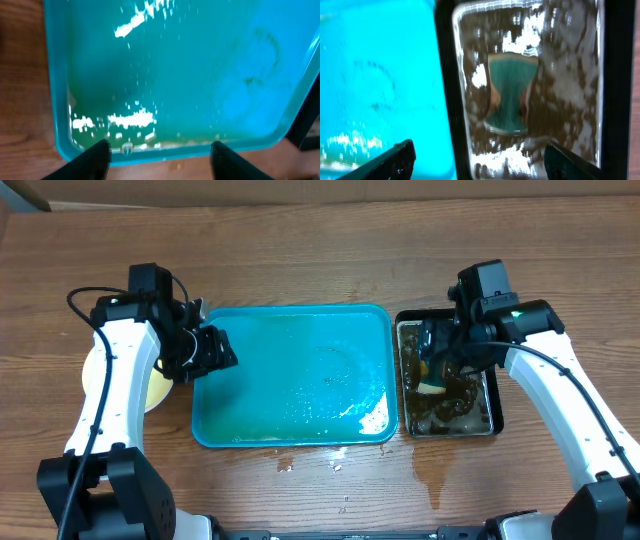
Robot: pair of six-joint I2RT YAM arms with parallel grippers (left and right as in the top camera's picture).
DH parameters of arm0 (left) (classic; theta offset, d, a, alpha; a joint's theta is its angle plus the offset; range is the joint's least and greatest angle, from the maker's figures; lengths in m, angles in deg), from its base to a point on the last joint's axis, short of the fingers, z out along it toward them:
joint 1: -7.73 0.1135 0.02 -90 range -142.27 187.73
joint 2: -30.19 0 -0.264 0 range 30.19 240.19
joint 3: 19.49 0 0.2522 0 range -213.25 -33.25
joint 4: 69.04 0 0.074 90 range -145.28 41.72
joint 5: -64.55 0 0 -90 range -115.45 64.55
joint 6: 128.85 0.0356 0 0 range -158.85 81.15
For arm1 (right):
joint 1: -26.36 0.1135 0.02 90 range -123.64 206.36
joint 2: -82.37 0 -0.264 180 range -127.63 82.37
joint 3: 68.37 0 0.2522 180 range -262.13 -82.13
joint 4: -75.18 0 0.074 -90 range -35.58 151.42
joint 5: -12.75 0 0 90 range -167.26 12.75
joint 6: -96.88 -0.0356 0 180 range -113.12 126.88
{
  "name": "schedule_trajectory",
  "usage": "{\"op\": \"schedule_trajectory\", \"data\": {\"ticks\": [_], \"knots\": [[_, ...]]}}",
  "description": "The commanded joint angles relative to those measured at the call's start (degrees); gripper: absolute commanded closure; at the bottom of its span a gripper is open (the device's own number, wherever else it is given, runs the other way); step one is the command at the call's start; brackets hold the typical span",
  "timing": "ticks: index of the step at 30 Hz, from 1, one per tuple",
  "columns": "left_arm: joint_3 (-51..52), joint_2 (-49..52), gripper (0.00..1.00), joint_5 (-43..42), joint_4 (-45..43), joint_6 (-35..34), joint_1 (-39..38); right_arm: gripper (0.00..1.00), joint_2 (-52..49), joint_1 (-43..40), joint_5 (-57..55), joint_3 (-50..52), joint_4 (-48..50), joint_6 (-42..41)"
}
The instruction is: Clean dirty plates on tray and stack at the side
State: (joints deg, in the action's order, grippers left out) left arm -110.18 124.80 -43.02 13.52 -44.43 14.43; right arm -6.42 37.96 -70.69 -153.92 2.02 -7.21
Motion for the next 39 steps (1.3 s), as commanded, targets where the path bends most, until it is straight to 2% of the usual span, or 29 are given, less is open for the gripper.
{"op": "schedule_trajectory", "data": {"ticks": [1, 7, 11, 18, 21, 26, 31, 39], "knots": [[-0.15, -1.33, 0.00, 1.16, 3.34, 1.79, -0.33, 0.16, 0.35, -0.66, 2.54, -0.72, -2.40, 1.55], [-0.04, -2.97, 0.00, 4.33, 9.42, 1.86, -0.42, 0.14, 1.29, -0.74, -0.44, -0.70, -5.29, -4.02], [1.05, -6.71, 0.00, 4.50, 10.27, 2.84, -0.87, 0.13, 3.67, -0.74, -0.52, -0.59, -6.99, -3.93], [9.33, -21.55, 0.00, 6.01, 3.54, 2.84, -1.27, 0.07, 13.20, -0.74, -2.58, 2.36, -5.66, -3.93], [13.97, -29.62, 0.00, 6.14, 0.22, 4.04, -1.27, 0.00, 19.61, -0.74, -3.63, 5.42, -4.39, -3.91], [20.50, -45.13, 0.00, 5.60, -5.38, 5.62, -1.27, 0.00, 34.45, -0.68, -5.46, 13.05, -0.33, -3.21], [21.75, -56.37, 0.00, 5.97, -8.17, 3.28, -1.27, 0.00, 48.22, -0.70, -9.81, 18.34, 0.61, -3.30], [21.77, -59.36, 0.00, 6.14, -9.27, 3.26, -1.27, 0.00, 52.89, -0.74, -9.73, 18.38, -1.16, -3.30]]}}
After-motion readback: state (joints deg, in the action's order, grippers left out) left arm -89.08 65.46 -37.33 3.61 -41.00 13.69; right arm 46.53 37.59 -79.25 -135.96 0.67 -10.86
